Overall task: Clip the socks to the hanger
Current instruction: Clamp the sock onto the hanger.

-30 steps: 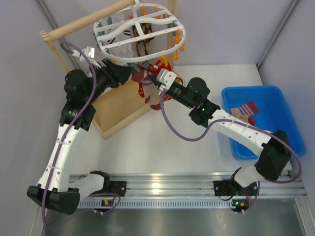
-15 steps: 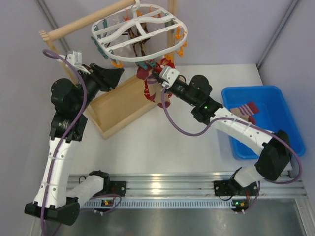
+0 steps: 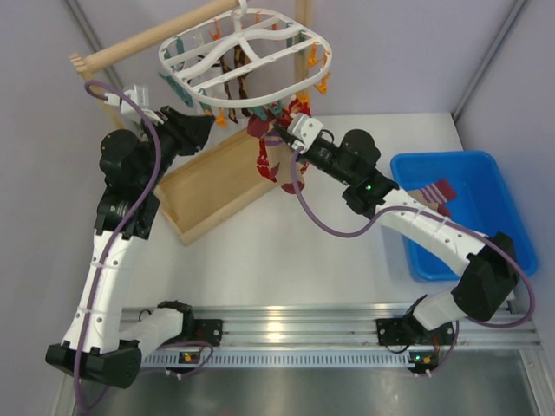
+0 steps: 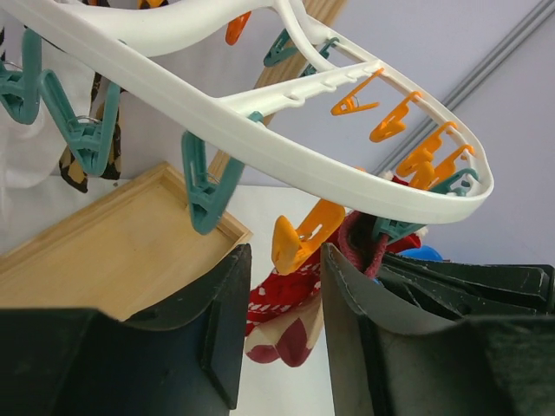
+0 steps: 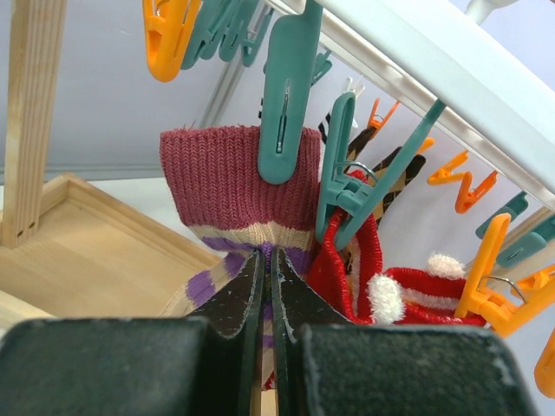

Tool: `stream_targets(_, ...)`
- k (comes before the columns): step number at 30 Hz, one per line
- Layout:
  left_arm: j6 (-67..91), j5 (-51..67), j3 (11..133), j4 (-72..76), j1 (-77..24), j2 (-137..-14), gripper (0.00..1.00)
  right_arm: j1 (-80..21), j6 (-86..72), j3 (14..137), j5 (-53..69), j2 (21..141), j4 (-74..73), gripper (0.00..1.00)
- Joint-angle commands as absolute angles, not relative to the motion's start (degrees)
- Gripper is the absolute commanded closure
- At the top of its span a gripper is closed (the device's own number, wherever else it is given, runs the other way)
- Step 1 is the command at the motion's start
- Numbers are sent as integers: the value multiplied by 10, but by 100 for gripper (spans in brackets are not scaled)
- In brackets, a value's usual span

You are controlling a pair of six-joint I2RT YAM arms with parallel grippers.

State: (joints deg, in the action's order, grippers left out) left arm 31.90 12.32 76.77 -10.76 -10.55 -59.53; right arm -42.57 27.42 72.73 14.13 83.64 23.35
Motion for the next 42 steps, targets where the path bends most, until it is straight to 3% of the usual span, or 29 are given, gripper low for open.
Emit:
stream_targets(1, 311, 106, 781, -81, -102, -597, 59, -417, 270, 727, 157, 811, 237, 100)
stream_targets(15, 347, 143, 793, -37, -103, -635, 68, -416, 264, 739, 216, 816, 200, 100)
stream_targets(25, 341, 163, 796, -44, -103, -638, 96, -375, 233, 766, 225, 834, 157, 100)
stream_targets(26, 341, 167, 797, -47, -103, -638, 97, -367, 222, 774, 233, 837, 150, 99)
stream_targets(28, 340, 178, 797, -49, -103, -638, 100, -350, 200, 789, 267, 837, 133, 87)
stream_targets(30, 340, 185, 798, -52, -103, -638, 100, -347, 198, 796, 298, 830, 109, 67)
stream_targets(31, 341, 193, 799, -54, -104, -642, 100, -347, 193, 799, 335, 821, 100, 63)
stream_targets(34, 347, 209, 807, -61, -105, -649, 100, -354, 169, 797, 393, 796, 85, 60)
stream_targets(42, 355, 207, 812, -62, -118, -658, 100, -404, 92, 826, 387, 766, 84, 63)
